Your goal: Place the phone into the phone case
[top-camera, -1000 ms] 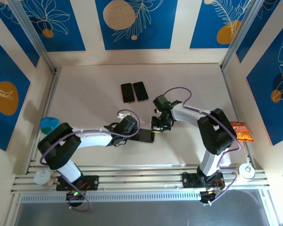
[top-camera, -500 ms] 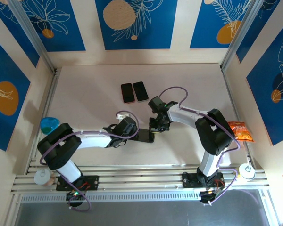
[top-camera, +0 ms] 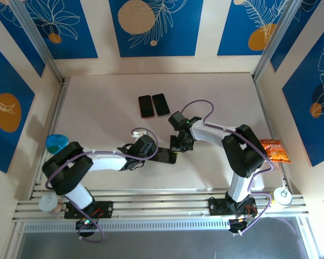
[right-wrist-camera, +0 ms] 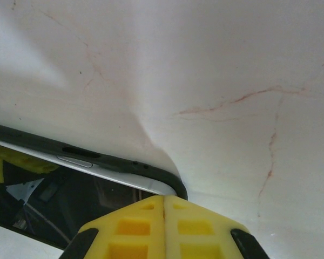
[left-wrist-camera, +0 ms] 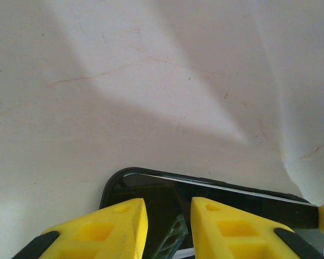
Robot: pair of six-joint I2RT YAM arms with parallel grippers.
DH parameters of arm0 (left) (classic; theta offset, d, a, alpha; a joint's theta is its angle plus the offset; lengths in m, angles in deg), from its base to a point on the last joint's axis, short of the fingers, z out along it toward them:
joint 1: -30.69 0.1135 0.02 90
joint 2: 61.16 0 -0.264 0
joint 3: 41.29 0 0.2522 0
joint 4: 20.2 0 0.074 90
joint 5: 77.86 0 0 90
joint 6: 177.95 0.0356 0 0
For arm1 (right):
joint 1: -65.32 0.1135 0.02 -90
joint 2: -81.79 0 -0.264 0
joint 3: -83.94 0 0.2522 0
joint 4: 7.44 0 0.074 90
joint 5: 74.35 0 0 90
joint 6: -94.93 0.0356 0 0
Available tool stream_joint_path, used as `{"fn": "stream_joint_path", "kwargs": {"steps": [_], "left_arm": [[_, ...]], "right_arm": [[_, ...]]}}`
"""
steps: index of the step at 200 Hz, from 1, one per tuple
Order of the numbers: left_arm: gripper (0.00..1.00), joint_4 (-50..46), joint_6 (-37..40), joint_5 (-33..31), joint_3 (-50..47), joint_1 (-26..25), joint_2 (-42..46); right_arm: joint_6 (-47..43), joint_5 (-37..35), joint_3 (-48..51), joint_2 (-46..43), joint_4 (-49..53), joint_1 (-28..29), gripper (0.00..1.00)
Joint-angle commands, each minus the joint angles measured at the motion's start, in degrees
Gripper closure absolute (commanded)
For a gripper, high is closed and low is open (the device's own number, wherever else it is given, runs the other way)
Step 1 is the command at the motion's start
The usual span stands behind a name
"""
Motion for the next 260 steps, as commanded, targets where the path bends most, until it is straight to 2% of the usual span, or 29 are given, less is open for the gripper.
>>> {"fn": "stream_joint_path", "kwargs": {"steps": [1, 111, 150, 194, 232, 260], "left_arm": [[0.69, -3.84, -1.34, 1.37, -2.27, 0.23, -2.71], [0.69, -3.07, -1.42, 2.32, -2.53, 0.16, -4.82], [0.69, -3.23, 0.14, 3.24, -1.52, 0.33, -5.87], [0.69, -7.07, 4.3, 3.14, 5.19, 0.42, -8.55], [0.69, -9.07, 6.53, 1.41, 9.34, 0.52, -9.46], [0.69, -10.16, 8.48, -0.03, 11.57, 0.52, -8.48]], "right_arm": [[1.08, 10.26, 9.79, 22.43, -10.83, 7.35, 1.0], [3.37, 12.62, 10.86, 26.49, -14.14, 8.9, 1.0], [4.27, 11.19, 11.36, 24.52, -13.36, 9.14, 1.0], [4.61, 8.95, 12.66, 7.73, -8.92, 3.73, 1.0], [1.72, 7.64, 6.83, -6.64, -0.63, -1.15, 1.0], [-0.17, 7.84, 3.4, -12.66, 1.72, -4.22, 1.0]]}}
